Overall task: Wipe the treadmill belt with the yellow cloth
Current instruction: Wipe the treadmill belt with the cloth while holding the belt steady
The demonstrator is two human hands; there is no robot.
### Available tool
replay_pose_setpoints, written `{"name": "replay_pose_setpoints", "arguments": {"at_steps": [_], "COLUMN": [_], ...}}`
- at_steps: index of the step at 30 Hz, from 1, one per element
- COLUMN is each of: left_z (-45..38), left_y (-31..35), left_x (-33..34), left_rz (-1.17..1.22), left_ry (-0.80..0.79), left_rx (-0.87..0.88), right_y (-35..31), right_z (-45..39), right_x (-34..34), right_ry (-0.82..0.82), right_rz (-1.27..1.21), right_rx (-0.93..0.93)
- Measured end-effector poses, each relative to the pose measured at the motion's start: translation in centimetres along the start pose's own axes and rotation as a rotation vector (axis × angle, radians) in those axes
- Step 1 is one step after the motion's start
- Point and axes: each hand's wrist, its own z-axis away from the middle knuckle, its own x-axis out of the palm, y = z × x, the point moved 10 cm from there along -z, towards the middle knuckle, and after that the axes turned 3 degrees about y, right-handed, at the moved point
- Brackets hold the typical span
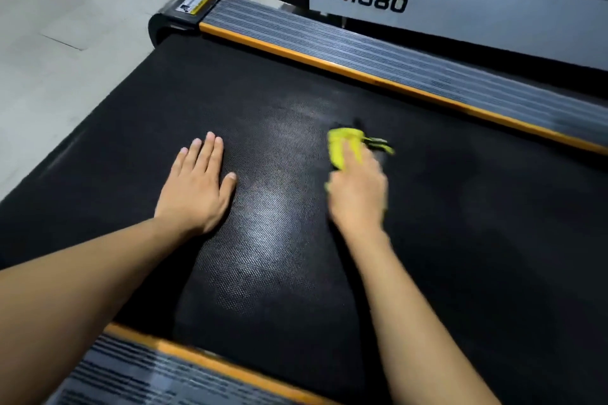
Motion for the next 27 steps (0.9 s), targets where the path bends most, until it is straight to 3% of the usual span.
{"name": "replay_pose_setpoints", "arguments": {"at_steps": [4,10,13,18,22,25,27], "left_z": [0.5,7.5,9.9,11.1,10.6,10.4,10.5], "left_y": [-0.1,-0.7,-2.9,-5.7,-6.0,-5.9,-5.8], "left_x": [-0.3,-1.4,-2.5,-3.2,-2.2,-2.4,-2.8], "left_rz": [-0.049,-0.175,-0.193,-0.097,-0.012,0.003,-0.011], "left_ry": [-0.069,-0.180,-0.238,-0.233,-0.314,-0.350,-0.351], "left_rx": [-0.002,0.135,0.145,0.065,0.039,0.042,0.052], "right_y": [11.2,10.8,5.7,-11.2,-24.0,-23.1,-17.6], "right_z": [3.7,4.0,4.5,4.0,5.8,6.8,7.2], "right_x": [-5.5,-5.4,-3.5,2.5,7.2,7.2,4.9], "right_ry": [0.118,0.120,0.065,-0.087,-0.263,-0.306,-0.229], "right_rz": [0.014,0.036,0.047,-0.019,-0.028,-0.063,-0.088], "right_rx": [0.161,0.279,0.185,-0.036,-0.355,-0.403,-0.296]}}
